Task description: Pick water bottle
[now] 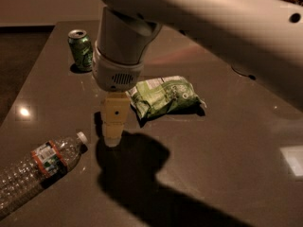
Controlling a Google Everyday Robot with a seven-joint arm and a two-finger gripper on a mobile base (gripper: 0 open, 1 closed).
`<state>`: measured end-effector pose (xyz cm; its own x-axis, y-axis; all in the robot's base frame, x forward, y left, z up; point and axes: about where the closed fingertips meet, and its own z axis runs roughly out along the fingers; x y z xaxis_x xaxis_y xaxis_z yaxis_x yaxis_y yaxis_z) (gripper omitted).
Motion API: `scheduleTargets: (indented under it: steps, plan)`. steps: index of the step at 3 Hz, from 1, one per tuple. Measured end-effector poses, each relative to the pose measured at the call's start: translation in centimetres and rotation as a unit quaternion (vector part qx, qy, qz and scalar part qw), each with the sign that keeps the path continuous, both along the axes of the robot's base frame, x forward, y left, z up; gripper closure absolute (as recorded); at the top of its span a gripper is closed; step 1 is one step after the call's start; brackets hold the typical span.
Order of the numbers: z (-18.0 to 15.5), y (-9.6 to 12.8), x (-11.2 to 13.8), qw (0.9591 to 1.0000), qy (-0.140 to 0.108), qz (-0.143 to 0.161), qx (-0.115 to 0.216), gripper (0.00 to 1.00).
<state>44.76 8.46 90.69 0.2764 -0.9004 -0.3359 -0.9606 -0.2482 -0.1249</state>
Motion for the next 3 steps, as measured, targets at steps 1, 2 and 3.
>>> scheduleTargets:
  steps: [1,2,3]
  plan:
    - [-2.0,2.8,-1.2,0.9991,0.002,0.035,-0.024,0.0]
    - [-3.5,4.8,-2.3,0.9974,0.004,0.058,-0.044,0.0]
    - [-4.1,6.1,-3.8,0.9964,0.0,0.068,-0.05,0.0]
